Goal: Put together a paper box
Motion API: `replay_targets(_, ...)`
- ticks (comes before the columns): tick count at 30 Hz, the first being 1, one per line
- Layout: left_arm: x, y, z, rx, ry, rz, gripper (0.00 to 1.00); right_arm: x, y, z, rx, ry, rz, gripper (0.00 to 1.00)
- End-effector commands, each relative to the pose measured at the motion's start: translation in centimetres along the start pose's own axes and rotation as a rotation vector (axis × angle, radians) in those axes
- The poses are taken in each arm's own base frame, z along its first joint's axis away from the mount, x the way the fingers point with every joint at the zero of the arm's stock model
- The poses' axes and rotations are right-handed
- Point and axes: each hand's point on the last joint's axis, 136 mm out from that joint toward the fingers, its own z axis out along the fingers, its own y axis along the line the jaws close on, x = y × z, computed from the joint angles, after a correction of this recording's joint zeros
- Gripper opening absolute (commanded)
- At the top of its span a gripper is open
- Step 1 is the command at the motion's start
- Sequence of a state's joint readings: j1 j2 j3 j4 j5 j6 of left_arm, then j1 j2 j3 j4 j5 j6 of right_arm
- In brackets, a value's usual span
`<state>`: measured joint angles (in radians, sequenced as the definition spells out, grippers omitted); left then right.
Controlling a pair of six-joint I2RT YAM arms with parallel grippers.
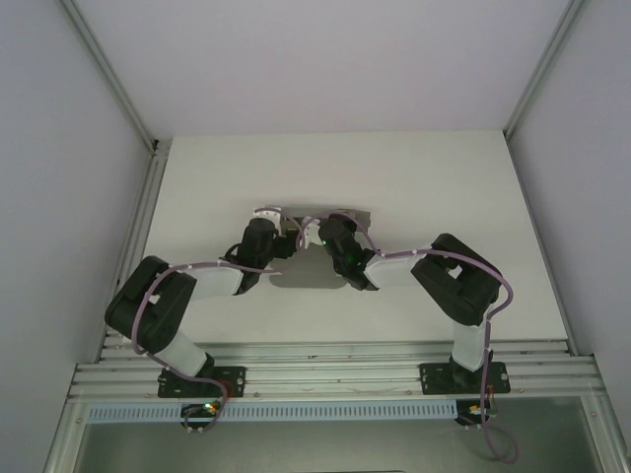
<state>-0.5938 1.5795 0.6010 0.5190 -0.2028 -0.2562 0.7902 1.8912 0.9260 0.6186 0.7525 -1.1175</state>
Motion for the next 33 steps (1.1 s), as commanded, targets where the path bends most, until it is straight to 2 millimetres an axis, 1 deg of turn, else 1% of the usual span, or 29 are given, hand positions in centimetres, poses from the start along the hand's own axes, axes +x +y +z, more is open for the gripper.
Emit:
replay_targets(1, 0.7, 0.7, 0.1, -0.022, 0.039, 0.004, 0.70, 1.6, 3.9, -0.3, -0.125, 0.042, -0.099, 0.00)
replay_targets(2, 0.9, 0.9, 0.4, -0.025, 0.054, 0.008, 0.65, 1.5, 3.8, -0.3, -0.123, 0.039, -0.096, 0.00)
replay_targets(4, 1.5, 1.1, 0.9, -0.008, 0.077, 0.003, 0.59, 1.5, 3.9, -0.4, -0.129, 0.035, -0.094, 0.00)
replay_targets(7, 1.7, 0.9, 1.7, 0.038, 0.079, -0.020, 0.59, 1.4, 4.2, -0.5, -0.138, 0.023, -0.098, 0.00)
replay_targets(9, 0.8, 0.5, 2.1, 0.066, 0.040, -0.015, 0.59, 1.3, 4.6, -0.6, -0.157, 0.006, -0.102, 0.00)
replay_targets(11, -0.3, -0.4, 2.4, 0.107, -0.006, 0.006, 0.60, 1.2, 5.1, -0.7, -0.178, -0.001, -0.112, 0.00)
replay_targets(13, -1.3, -0.8, 2.8, 0.125, -0.047, 0.013, 0.60, 1.2, 5.4, -0.6, -0.186, -0.006, -0.118, 0.00)
replay_targets(15, -1.9, -0.9, 3.3, 0.122, -0.065, 0.017, 0.60, 1.2, 5.5, -0.6, -0.192, -0.008, -0.115, 0.00)
replay_targets(16, -2.3, -0.9, 3.6, 0.119, -0.075, 0.020, 0.57, 1.1, 5.7, -0.6, -0.199, -0.013, -0.120, 0.00)
replay_targets(18, -2.5, -0.6, 4.3, 0.087, -0.077, 0.030, 0.45, 1.1, 5.8, -0.6, -0.206, -0.016, -0.115, 0.00)
replay_targets(19, -2.5, -0.1, 4.7, 0.057, -0.074, 0.031, 0.42, 1.1, 6.0, -0.7, -0.212, -0.017, -0.120, 0.00)
replay_targets(20, -2.5, 0.3, 5.0, 0.028, -0.076, 0.033, 0.36, 1.1, 6.0, -0.7, -0.213, -0.018, -0.118, 0.00)
replay_targets(22, -2.4, 1.6, 5.4, -0.060, -0.078, 0.031, 0.14, 1.1, 6.0, -0.7, -0.219, -0.020, -0.120, 0.00)
replay_targets(23, -2.4, 2.3, 5.5, -0.105, -0.074, 0.032, 0.00, 1.1, 6.1, -0.8, -0.225, -0.020, -0.121, 0.00)
replay_targets(26, -1.7, 4.9, 5.6, -0.309, -0.018, 0.059, 0.00, 1.3, 5.8, -0.8, -0.218, -0.006, -0.120, 0.00)
replay_targets(30, -0.8, 8.1, 4.5, -0.559, 0.017, 0.079, 0.00, 1.3, 5.4, -0.9, -0.215, -0.002, -0.102, 0.00)
replay_targets(33, 0.0, 9.3, 4.0, -0.663, 0.051, 0.121, 0.00, 1.5, 5.5, -1.1, -0.223, 0.003, -0.102, 0.00)
